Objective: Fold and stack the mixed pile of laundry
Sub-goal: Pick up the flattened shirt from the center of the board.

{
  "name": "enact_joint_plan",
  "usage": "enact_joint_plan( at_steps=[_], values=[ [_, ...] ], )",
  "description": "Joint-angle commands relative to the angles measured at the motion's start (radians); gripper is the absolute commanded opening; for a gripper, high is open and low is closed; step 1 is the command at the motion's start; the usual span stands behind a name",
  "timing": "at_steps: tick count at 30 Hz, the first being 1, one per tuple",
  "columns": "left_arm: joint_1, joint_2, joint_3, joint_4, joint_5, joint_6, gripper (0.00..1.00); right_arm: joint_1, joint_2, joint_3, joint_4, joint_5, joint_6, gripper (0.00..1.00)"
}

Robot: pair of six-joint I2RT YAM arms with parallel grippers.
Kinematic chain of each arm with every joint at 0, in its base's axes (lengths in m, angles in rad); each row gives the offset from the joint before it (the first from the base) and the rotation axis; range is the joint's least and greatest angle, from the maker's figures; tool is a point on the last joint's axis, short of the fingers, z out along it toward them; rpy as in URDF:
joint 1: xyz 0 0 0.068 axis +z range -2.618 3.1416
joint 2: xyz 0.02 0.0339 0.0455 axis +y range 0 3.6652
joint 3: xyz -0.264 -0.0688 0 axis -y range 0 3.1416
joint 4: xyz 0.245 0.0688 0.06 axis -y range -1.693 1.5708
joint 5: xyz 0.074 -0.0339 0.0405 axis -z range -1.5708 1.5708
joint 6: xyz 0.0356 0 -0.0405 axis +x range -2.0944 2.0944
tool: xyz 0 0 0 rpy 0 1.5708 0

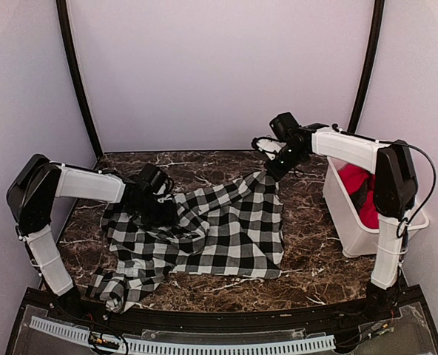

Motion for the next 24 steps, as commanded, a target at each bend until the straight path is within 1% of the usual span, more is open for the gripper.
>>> enact_joint_plan(
  at_steps=[1, 2, 3, 9, 11, 13, 14, 15, 18, 19, 20, 21, 22, 23, 24],
  values=[
    [0.003, 0.015, 0.03, 0.089, 0.098, -0.003, 0.45, 0.004, 0.021, -0.008, 0.006, 0.013, 0.007, 0.0],
    [0.0, 0.01, 0.031, 0.102, 0.108, 0.018, 0.4, 0.004, 0.021, -0.007, 0.007, 0.013, 0.007, 0.0],
    [-0.004, -0.009, 0.029, 0.12, 0.116, 0.03, 0.29, 0.004, 0.023, -0.005, 0.005, 0.013, 0.007, 0.0],
    [-0.093, -0.151, 0.025, 0.126, 0.042, 0.185, 0.03, 0.004, 0.029, 0.0, 0.003, 0.013, 0.01, 0.0],
    [-0.129, -0.198, 0.028, 0.104, 0.003, 0.238, 0.0, 0.004, 0.031, 0.003, 0.001, 0.014, 0.01, 0.0],
    [-0.176, -0.253, 0.025, 0.087, -0.006, 0.299, 0.0, 0.004, 0.031, 0.006, -0.002, 0.018, 0.01, 0.0],
    [-0.197, -0.299, 0.005, 0.094, 0.009, 0.356, 0.0, 0.004, 0.032, 0.009, -0.002, 0.022, 0.01, 0.0],
    [-0.245, -0.324, -0.007, 0.096, 0.019, 0.384, 0.0, 0.003, 0.033, 0.012, -0.004, 0.025, 0.01, 0.0],
    [-0.348, -0.414, -0.065, 0.067, 0.129, 0.518, 0.0, 0.0, 0.04, 0.029, -0.015, 0.039, 0.013, 0.0],
    [-0.386, -0.424, -0.073, 0.049, 0.155, 0.545, 0.03, -0.001, 0.042, 0.036, -0.023, 0.041, 0.014, 0.0],
    [-0.396, -0.438, -0.079, -0.009, 0.192, 0.546, 0.11, -0.003, 0.042, 0.042, -0.027, 0.044, 0.015, 0.0],
    [-0.402, -0.445, -0.08, -0.039, 0.199, 0.518, 0.16, -0.004, 0.042, 0.045, -0.029, 0.045, 0.016, 0.0],
    [-0.402, -0.466, -0.099, -0.064, 0.172, 0.495, 0.23, -0.005, 0.039, 0.043, -0.026, 0.045, 0.016, 0.0],
    [-0.402, -0.481, -0.116, -0.058, 0.114, 0.436, 0.27, -0.005, 0.034, 0.041, -0.025, 0.044, 0.016, 0.0],
    [-0.401, -0.523, -0.157, -0.036, 0.077, 0.4, 0.4, -0.005, 0.031, 0.04, -0.025, 0.041, 0.017, 0.0]
  ],
)
